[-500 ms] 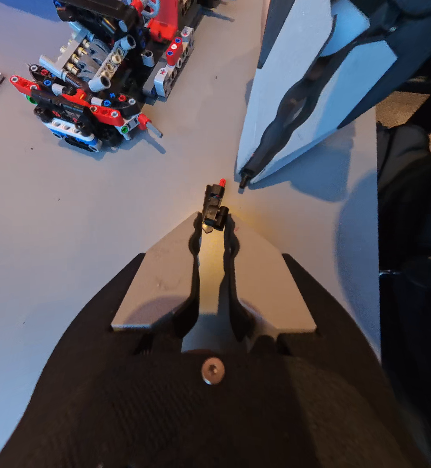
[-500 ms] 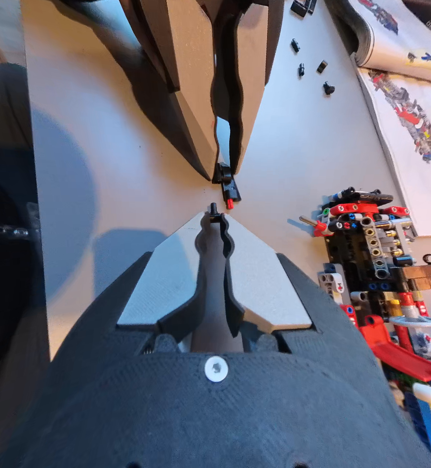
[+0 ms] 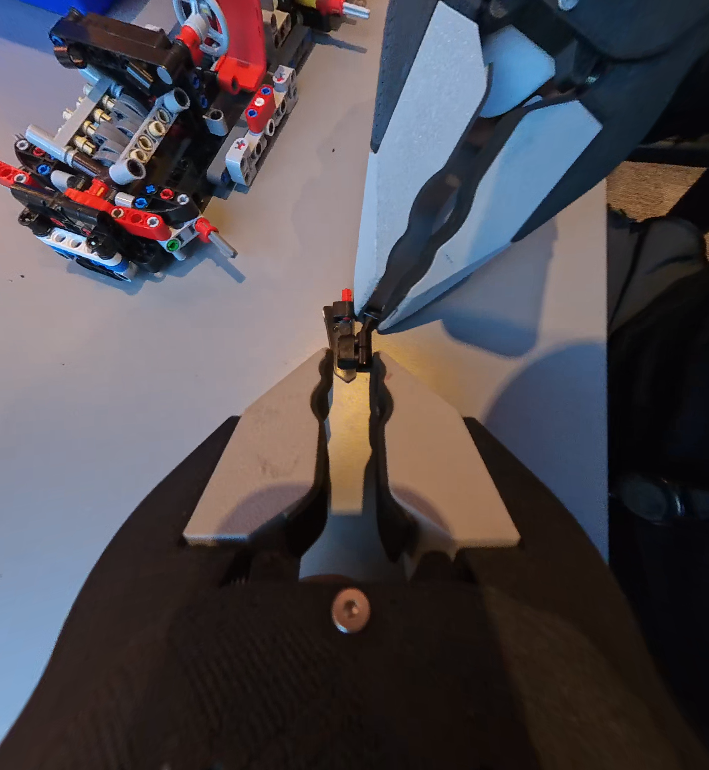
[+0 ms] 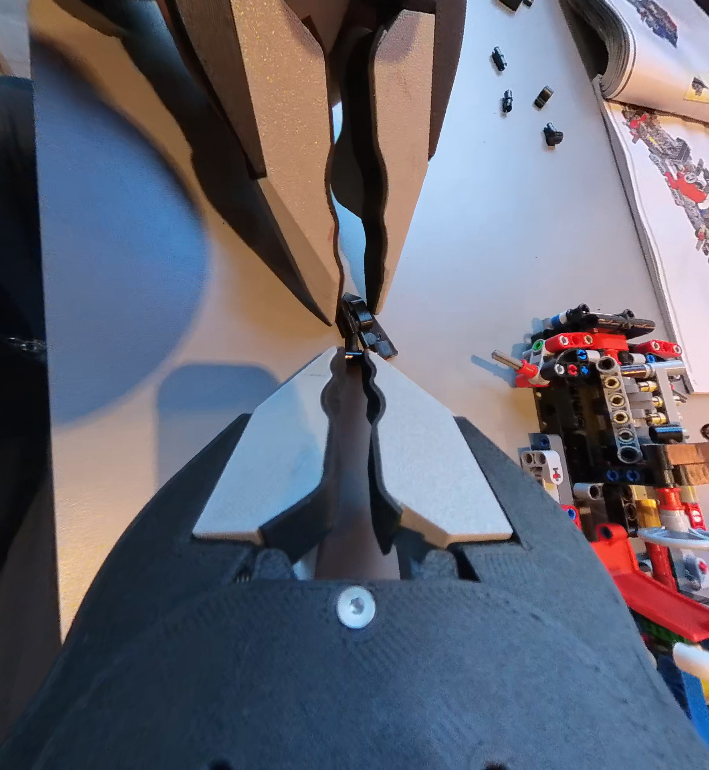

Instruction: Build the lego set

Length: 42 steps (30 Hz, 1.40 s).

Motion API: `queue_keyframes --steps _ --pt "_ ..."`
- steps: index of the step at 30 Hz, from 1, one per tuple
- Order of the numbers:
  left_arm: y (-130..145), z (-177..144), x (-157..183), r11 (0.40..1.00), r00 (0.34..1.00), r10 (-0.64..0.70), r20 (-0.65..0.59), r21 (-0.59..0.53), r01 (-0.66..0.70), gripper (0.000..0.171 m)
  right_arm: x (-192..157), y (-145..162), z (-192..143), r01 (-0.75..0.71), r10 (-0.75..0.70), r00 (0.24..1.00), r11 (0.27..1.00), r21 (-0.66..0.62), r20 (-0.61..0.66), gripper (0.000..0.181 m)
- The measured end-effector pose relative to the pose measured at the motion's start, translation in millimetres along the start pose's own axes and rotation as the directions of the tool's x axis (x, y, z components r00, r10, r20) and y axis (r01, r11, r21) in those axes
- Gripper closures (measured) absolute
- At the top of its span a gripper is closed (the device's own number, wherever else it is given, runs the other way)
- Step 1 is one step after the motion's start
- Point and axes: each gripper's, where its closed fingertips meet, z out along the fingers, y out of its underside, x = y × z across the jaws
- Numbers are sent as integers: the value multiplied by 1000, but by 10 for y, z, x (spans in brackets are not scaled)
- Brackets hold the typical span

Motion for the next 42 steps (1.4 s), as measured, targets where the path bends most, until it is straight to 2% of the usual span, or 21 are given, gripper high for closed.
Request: queue_keyframes --steps 6,11,14,17,21,24,26,28,33,42 --pt "-16 12 -15 999 993 46 -110 2 -46 156 12 10 -1 23 -23 999 1000 9 42 177" --pt "-19 24 -11 989 972 147 -181 7 -149 155 25 -14 -10 311 -310 945 950 2 -106 177" --pt "-25 31 -11 981 959 190 -212 12 -192 155 35 -26 -13 384 -382 915 923 -9 -127 177" --pt "-23 30 -12 978 949 207 -240 16 -209 155 23 -35 -9 365 -360 928 930 38 -94 177" --pt "-22 32 -16 981 945 189 -269 12 -193 156 7 -42 -1 266 -264 964 961 81 -28 177" --pt "-27 37 -20 984 948 176 -265 10 -180 156 -1 -55 3 57 -59 997 997 44 39 177" --pt "-34 46 -18 983 951 182 -250 11 -185 157 2 -58 4 -3 1 999 999 36 42 177" --pt "-37 50 -17 982 952 188 -243 13 -191 157 6 -55 5 30 -30 1000 999 34 3 177" --pt "-55 74 -20 986 954 164 -250 12 -166 156 26 -23 -24 224 -219 970 974 40 -107 176" --pt "-83 84 -15 993 960 117 -254 7 -119 156 19 29 -90 182 -180 978 983 13 -109 169"
